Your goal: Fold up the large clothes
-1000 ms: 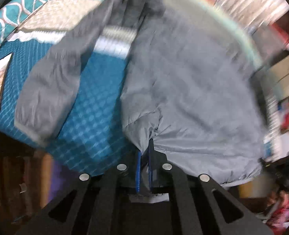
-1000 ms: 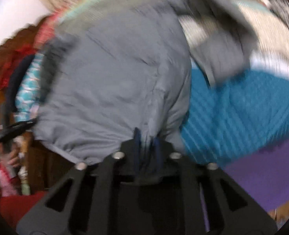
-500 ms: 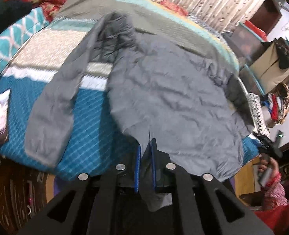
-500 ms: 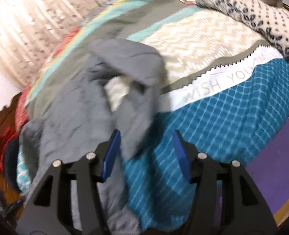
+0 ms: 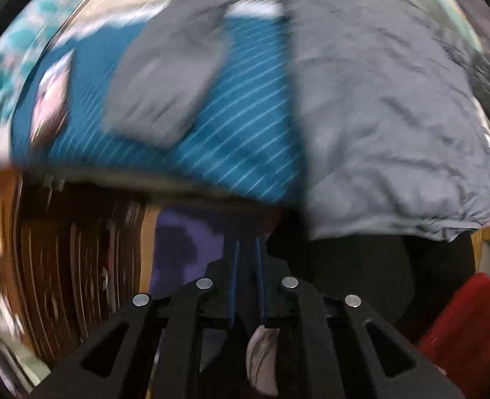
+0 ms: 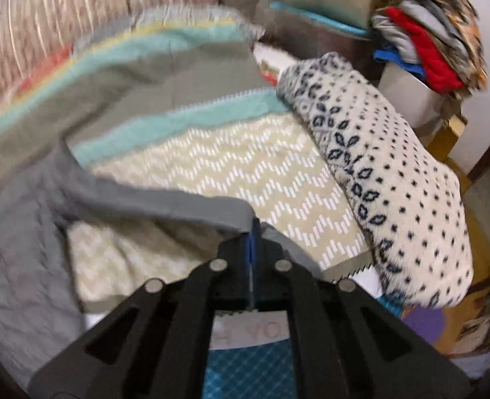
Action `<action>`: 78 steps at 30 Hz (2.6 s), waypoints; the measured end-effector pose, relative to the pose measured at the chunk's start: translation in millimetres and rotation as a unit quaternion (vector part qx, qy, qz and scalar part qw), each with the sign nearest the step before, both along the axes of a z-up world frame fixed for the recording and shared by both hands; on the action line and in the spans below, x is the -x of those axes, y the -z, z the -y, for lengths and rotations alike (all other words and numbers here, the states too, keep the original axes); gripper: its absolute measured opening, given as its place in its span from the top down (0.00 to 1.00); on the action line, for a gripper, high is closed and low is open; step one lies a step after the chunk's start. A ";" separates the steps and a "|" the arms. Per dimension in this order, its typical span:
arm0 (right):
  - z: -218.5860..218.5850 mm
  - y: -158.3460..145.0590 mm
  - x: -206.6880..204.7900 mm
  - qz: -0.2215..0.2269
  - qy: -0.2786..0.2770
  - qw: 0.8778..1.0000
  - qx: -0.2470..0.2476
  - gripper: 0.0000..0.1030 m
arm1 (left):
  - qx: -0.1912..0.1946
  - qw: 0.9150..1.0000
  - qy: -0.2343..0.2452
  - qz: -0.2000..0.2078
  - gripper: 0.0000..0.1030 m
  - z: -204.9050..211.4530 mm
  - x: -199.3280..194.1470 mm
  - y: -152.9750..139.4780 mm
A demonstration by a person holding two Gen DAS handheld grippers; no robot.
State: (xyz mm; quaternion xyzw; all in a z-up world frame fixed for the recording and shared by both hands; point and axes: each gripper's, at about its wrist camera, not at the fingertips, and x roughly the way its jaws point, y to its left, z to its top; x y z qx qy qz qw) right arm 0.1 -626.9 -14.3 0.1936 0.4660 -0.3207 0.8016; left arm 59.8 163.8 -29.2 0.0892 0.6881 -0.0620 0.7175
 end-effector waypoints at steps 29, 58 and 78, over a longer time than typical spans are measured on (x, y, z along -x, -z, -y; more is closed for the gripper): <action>-413.7 15.1 -403.1 0.016 -0.406 0.869 -0.282 0.59 | 0.228 0.964 0.087 0.108 0.86 182.6 -134.5 -16.3; -173.2 116.2 -291.4 0.091 -0.189 0.970 -0.118 0.60 | -0.050 0.949 0.176 0.256 0.86 346.7 -298.7 89.1; -473.5 6.4 -165.7 0.163 -0.459 0.810 -0.326 0.48 | 0.005 0.969 0.060 0.238 0.86 25.4 -25.0 -29.5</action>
